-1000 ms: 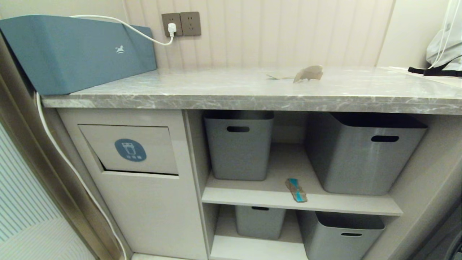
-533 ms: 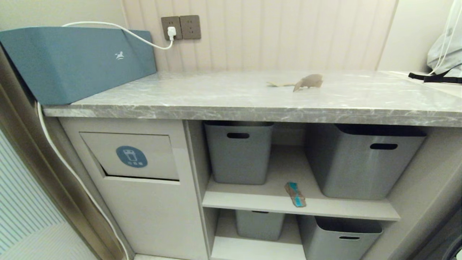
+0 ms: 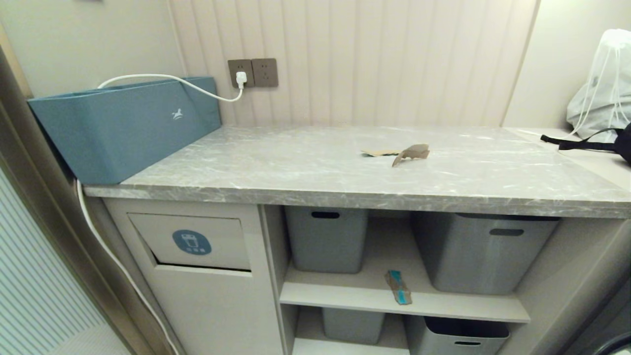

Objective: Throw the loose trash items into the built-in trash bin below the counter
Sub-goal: Pick up the garbage

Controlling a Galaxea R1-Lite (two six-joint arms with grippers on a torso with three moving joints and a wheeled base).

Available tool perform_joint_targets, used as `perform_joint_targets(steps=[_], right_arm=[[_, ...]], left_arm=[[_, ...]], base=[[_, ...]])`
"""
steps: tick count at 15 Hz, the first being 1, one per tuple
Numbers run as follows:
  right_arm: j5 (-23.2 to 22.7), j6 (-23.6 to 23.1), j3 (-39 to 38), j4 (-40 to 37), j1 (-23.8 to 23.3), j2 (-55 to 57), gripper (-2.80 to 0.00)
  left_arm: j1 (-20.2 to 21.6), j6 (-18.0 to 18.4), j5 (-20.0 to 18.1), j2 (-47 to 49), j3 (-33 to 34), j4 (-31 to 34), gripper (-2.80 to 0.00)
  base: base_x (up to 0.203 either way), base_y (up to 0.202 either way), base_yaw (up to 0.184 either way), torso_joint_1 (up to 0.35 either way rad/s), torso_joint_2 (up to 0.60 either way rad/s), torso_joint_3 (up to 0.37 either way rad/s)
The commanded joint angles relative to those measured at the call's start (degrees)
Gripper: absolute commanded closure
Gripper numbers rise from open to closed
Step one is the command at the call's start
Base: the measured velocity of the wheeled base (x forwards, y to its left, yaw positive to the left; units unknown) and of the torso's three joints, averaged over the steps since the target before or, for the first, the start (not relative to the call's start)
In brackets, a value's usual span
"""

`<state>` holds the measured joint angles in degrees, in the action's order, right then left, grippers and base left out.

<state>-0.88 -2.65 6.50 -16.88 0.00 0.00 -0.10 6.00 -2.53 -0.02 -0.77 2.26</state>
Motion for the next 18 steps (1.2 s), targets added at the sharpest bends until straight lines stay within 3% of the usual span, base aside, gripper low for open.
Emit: perform_joint_targets(steps=[1, 11, 18], right_arm=[[0.00, 0.27, 0.01, -0.08, 0.00, 0.00, 0.00], [-0.04, 0.36, 0.01, -0.08, 0.00, 0.00, 0.00], [0.09, 0.54, 0.01, -0.08, 0.08, 0.00, 0.00]], left_arm=[[0.01, -0.02, -0.10, -0.06, -0.02, 0.03, 0.00], [0.01, -0.11, -0.19, -0.15, -0.29, 0.65, 0.00], [0.01, -0.37, -0.10, -0.15, -0.02, 0.03, 0.00]], base=[[0.000, 0.000, 0.000, 0.188, -0.48, -0.281], [0.000, 0.000, 0.000, 0.217, -0.49, -0.277], [0.000, 0.000, 0.000, 0.035, -0.07, -0.039]])
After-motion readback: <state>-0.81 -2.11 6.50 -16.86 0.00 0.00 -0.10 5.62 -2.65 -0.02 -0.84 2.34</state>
